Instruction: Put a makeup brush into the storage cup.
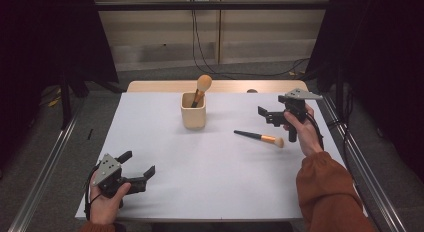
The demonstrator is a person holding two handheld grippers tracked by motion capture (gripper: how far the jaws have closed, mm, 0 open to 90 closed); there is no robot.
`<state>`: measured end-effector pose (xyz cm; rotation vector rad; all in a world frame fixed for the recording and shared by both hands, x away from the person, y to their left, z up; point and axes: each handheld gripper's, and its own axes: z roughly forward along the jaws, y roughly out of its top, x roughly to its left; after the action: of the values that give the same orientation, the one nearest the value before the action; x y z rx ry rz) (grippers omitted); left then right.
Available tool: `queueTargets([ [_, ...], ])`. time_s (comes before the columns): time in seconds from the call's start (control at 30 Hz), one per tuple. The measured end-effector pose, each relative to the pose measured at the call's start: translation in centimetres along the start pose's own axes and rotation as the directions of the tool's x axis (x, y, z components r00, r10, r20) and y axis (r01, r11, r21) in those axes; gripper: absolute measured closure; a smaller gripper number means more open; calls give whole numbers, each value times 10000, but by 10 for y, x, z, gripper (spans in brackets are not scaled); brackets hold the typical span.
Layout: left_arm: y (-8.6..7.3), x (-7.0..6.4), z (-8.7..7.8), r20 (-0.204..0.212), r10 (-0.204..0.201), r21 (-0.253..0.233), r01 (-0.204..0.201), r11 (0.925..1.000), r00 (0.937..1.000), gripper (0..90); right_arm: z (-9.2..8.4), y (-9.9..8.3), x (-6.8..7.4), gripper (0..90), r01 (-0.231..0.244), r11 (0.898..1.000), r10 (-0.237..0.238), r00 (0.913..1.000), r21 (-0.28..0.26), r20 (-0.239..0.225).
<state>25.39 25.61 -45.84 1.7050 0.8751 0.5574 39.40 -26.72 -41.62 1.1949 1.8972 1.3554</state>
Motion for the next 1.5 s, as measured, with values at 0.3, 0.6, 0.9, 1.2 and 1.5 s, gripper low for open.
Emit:
queueTargets([
  [0.3,1,1,1,-79,-43,-49,42,10000,10000,29,6,5,-5,41,585,9853,-532,9979,1603,-373],
  [0.6,0,1,0,-64,19,-20,-19,10000,10000,30,5,14,-8,81,1806,9321,-1605,9830,3141,-888],
  [0.9,0,2,-1,-30,25,-11,-25,10000,10000,30,13,19,-13,41,2403,8326,-1705,9684,4990,-1819],
  [1.2,1,1,-2,-54,50,-104,-50,9999,10000,31,26,21,-8,48,3235,6838,-1682,9421,6540,-2902],
  [1.5,0,2,-2,-32,16,-54,-16,10000,10000,31,35,21,-3,60,4210,5588,-1876,9034,7145,-3856],
])
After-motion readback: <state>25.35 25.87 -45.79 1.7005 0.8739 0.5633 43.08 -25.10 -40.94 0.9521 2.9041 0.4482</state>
